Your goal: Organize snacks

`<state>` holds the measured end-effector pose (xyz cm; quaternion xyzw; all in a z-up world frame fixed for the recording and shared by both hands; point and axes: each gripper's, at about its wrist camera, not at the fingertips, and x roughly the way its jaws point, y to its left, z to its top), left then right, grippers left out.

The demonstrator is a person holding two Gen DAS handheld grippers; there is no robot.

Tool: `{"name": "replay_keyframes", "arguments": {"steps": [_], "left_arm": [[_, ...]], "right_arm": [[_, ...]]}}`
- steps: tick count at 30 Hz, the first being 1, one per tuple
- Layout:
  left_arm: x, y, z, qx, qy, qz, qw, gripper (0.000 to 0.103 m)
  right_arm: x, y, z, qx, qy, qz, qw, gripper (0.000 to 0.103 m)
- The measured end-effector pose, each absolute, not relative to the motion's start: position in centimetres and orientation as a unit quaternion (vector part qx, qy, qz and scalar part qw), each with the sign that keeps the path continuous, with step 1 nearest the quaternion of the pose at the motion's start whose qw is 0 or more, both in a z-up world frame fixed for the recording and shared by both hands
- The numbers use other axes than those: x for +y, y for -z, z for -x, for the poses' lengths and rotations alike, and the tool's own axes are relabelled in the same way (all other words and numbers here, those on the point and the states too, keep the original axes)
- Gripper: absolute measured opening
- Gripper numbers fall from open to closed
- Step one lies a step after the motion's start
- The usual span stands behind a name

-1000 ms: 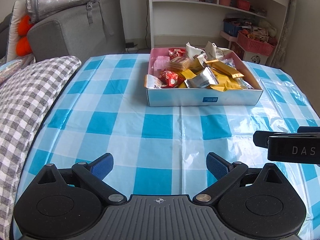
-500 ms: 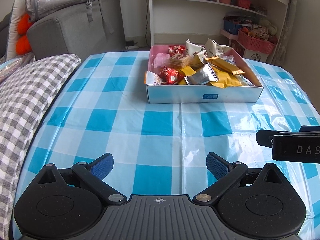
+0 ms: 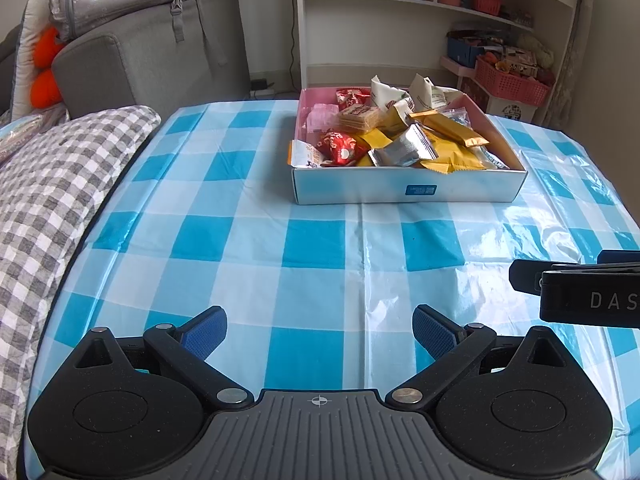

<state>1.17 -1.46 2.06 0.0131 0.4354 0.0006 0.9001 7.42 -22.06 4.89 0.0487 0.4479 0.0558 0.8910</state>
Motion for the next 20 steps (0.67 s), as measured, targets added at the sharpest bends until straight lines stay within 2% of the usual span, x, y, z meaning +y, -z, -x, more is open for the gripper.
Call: {"name": "replay_keyframes", "arguments": {"steps": [20], "left_arm": [[-1.30, -1.43, -1.48, 0.420, 0.003, -0.012, 0.907, 0.100]], "right_arm": [[-21.99, -4.55, -7.51, 0.440, -0.056, -0.050, 0.895, 0.103]]}}
